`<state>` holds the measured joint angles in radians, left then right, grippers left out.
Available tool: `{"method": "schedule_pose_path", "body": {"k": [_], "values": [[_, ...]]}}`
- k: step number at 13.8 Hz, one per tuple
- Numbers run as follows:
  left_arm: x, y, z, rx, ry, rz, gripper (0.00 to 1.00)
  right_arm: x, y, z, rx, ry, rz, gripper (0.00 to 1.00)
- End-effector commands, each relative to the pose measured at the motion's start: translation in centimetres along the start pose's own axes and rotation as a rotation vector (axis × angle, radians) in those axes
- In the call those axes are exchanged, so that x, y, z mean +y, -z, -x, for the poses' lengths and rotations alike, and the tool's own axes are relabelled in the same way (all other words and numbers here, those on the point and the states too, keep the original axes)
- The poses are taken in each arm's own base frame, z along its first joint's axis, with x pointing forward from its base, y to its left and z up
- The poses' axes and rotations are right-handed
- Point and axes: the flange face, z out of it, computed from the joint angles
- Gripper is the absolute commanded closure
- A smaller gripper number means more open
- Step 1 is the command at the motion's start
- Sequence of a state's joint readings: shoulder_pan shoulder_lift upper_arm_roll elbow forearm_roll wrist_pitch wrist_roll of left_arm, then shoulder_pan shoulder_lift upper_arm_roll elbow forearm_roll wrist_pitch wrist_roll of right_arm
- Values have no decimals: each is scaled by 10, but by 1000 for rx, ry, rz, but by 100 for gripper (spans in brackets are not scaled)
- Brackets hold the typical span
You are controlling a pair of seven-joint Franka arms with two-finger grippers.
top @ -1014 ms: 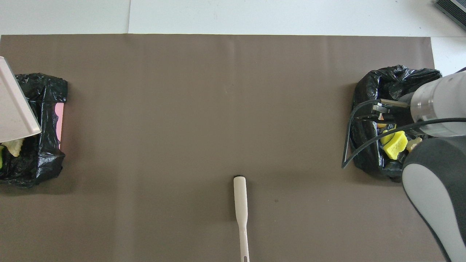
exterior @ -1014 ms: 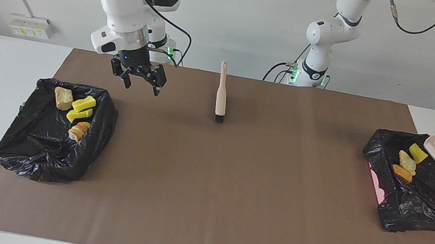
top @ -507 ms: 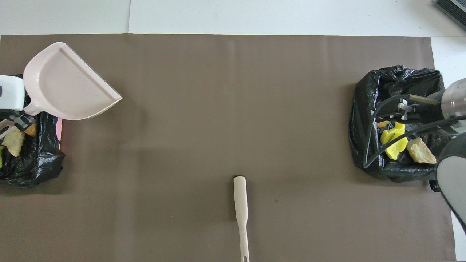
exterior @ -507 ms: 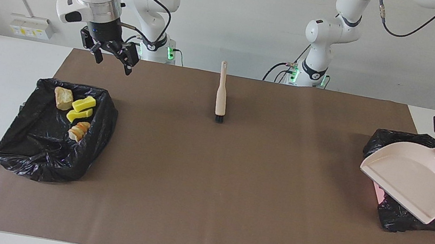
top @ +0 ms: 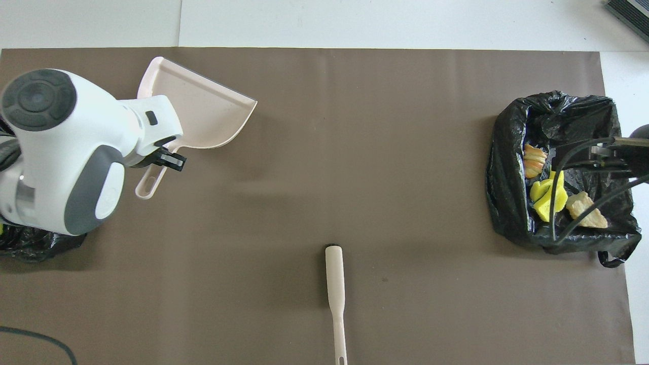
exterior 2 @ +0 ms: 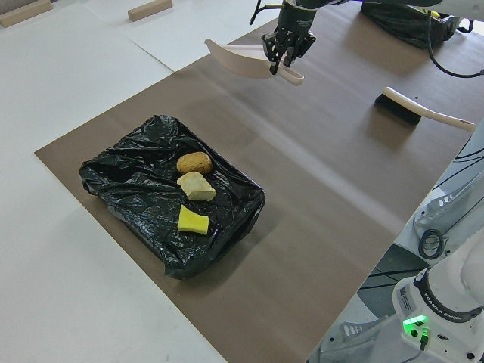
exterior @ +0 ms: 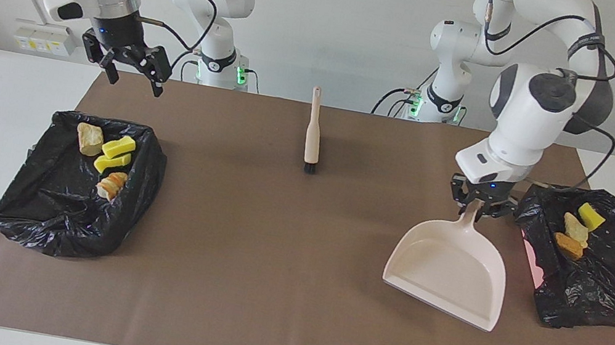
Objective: Sweep and dump trash in bin
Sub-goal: 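Return the dustpan to the mat center with the left gripper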
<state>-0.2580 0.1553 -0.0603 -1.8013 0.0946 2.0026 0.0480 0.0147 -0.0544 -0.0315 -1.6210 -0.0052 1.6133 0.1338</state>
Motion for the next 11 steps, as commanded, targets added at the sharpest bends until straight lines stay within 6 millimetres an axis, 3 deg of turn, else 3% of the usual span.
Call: {"method": "schedule_pose_path", "body": {"k": [1,4,5,7,10,11], "values": [[50,-16,-17,51,132,51,100,12,7,-1,-11,26,-27,0],[100,-21,-38,107,219,158,100,14,3,-1,-33,29,-13,0],[108,-26,-44,114,240,164,100,14,6,0,-25,28,-15,0],[152,-30,-57,149,275,189,100,20,5,2,-28,23,-13,0],[184,-47,-64,143,312,205,100,16,6,4,-28,29,-14,0],[190,-45,-73,164,319,216,100,16,6,4,-28,31,-14,0]]}}
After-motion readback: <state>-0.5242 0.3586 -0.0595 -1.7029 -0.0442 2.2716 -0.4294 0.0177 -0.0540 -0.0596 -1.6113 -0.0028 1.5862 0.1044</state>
